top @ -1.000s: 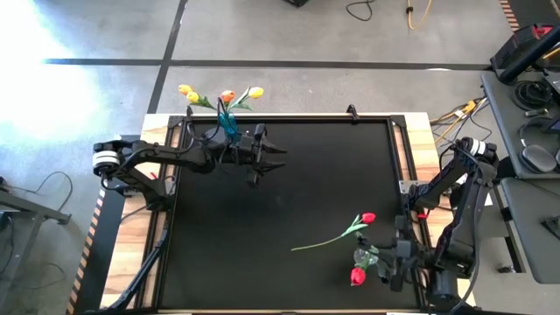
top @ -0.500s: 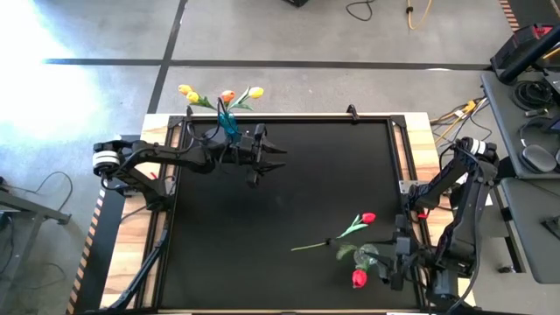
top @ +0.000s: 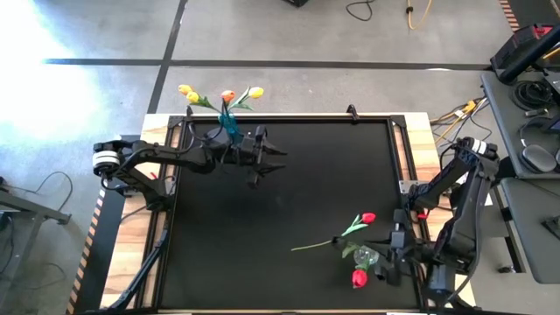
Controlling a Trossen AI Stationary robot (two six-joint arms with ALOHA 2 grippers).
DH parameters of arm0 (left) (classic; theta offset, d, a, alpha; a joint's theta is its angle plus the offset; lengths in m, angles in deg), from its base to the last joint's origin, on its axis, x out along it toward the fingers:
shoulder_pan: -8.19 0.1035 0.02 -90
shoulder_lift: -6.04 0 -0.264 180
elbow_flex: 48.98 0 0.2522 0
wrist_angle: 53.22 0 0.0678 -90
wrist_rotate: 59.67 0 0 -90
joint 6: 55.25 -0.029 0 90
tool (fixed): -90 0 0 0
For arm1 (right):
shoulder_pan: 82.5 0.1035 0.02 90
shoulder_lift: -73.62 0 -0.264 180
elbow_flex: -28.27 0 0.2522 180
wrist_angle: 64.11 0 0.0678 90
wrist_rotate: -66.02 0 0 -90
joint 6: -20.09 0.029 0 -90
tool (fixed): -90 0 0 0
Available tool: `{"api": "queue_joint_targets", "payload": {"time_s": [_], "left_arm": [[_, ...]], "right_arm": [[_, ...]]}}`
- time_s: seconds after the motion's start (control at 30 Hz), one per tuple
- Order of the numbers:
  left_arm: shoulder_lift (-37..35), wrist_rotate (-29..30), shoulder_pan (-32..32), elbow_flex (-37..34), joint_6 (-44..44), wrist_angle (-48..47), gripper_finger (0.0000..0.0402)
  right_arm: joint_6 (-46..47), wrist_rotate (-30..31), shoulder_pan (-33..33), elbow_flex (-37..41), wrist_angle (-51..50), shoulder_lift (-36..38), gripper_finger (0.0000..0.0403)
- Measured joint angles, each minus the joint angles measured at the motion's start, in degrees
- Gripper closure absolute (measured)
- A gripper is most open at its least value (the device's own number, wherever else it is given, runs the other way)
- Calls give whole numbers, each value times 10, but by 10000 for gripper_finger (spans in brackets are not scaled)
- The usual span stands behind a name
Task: Sort flowers into vase by color
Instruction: Put the red flower into the transparent vase
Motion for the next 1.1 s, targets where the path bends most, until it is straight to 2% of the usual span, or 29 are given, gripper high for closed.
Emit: {"api": "queue_joint_targets", "payload": {"time_s": [0.13,0.33,0.53,0.77,1.1], "left_arm": [[0,-6,0,-14,-19,0,247],[0,-8,0,-40,-26,14,282],[0,-8,0,-62,-29,39,309],[0,-19,0,-60,-29,38,322],[0,-20,0,-60,-29,38,323]], "right_arm": [[-1,-43,-24,-28,-24,0,352],[-24,-76,-57,-61,-29,0,281],[-56,-81,-64,-118,-51,0,226],[-88,-99,-87,-170,-102,1,222],[-258,-280,-196,-176,16,1,227]]}}
